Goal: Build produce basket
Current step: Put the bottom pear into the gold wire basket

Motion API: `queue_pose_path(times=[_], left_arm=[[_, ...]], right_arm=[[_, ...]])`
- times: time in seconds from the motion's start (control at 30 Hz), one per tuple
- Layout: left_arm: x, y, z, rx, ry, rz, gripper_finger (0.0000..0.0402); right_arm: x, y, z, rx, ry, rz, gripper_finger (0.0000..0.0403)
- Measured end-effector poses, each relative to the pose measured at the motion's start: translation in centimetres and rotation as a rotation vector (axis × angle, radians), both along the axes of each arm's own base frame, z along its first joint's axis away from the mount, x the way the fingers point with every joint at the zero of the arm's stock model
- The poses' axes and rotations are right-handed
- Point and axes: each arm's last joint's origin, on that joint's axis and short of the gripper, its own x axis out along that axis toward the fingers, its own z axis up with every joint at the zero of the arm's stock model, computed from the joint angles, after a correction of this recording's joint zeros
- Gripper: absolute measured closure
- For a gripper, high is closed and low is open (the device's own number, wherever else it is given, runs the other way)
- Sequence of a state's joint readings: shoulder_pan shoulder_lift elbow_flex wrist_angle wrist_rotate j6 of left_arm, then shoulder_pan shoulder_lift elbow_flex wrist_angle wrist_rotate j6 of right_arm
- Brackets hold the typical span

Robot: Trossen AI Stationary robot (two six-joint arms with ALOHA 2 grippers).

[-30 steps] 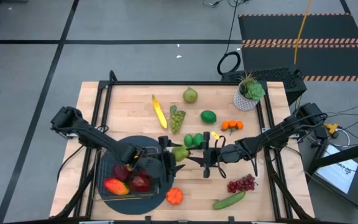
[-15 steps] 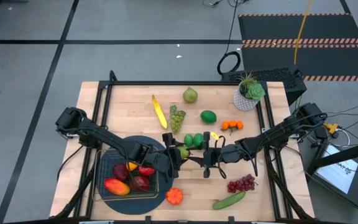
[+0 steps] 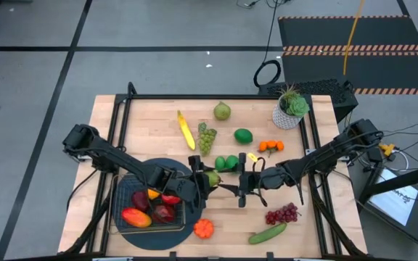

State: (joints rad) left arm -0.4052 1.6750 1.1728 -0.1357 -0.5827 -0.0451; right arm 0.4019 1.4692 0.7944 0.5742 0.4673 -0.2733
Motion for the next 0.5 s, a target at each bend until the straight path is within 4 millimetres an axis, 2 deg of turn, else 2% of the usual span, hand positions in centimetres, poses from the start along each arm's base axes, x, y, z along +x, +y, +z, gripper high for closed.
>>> queue_pose_path(times=[0.2, 0.33, 0.5], left_arm=[[-2.0, 0.0, 1.6, -0.081, 0.024, 0.034, 0.0086], [-4.4, -0.1, 3.3, -0.181, 0.035, 0.084, 0.0078], [-8.2, -0.5, 5.3, -0.301, 0.061, 0.135, 0.0098]], right_arm=[[-1.1, 0.0, 2.1, 0.026, -0.063, 0.011, 0.0145], [-2.2, 0.0, 3.6, 0.041, -0.099, 0.027, 0.0134], [-3.1, -0.1, 4.9, 0.060, -0.144, 0.037, 0.0134]])
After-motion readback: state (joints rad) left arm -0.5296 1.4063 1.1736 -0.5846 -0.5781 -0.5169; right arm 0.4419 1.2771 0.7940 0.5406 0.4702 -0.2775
